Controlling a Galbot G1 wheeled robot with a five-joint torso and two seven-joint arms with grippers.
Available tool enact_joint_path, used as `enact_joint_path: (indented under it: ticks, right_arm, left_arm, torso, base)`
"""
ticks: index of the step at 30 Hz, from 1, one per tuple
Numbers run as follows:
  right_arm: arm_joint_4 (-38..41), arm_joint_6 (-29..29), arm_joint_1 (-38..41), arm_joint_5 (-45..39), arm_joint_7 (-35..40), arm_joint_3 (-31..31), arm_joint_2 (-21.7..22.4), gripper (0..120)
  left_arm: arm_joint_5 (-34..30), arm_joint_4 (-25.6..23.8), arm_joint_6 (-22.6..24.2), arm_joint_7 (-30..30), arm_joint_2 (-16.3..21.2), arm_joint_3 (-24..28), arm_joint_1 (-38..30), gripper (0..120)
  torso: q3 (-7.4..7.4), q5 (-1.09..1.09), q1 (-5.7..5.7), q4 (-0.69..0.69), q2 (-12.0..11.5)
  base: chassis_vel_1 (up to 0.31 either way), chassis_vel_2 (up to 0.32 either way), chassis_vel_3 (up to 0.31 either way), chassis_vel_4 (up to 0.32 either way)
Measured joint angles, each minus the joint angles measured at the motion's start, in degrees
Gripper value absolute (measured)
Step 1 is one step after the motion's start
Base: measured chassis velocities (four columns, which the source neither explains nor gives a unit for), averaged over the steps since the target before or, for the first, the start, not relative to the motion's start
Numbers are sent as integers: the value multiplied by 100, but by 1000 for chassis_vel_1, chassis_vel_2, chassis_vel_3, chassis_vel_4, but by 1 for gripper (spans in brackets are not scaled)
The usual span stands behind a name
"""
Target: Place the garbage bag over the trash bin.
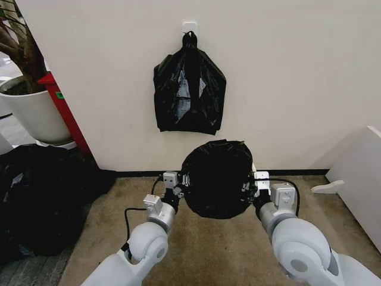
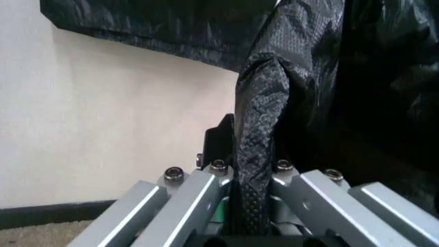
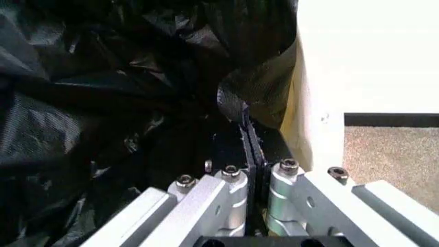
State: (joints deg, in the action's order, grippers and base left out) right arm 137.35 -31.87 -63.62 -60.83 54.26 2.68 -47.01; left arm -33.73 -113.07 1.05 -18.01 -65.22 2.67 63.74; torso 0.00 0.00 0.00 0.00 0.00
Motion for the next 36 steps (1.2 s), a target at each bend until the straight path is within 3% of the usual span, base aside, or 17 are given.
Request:
enact_joint_path:
  ticks: [36]
  right_arm:
    - [289, 146, -235, -345, 295, 480, 149, 0]
  left_arm:
    - [15, -2, -53, -45, 79, -266, 209, 1]
  torso:
    - [0, -1, 0, 0, 0]
  base:
    - [0, 0, 0, 0]
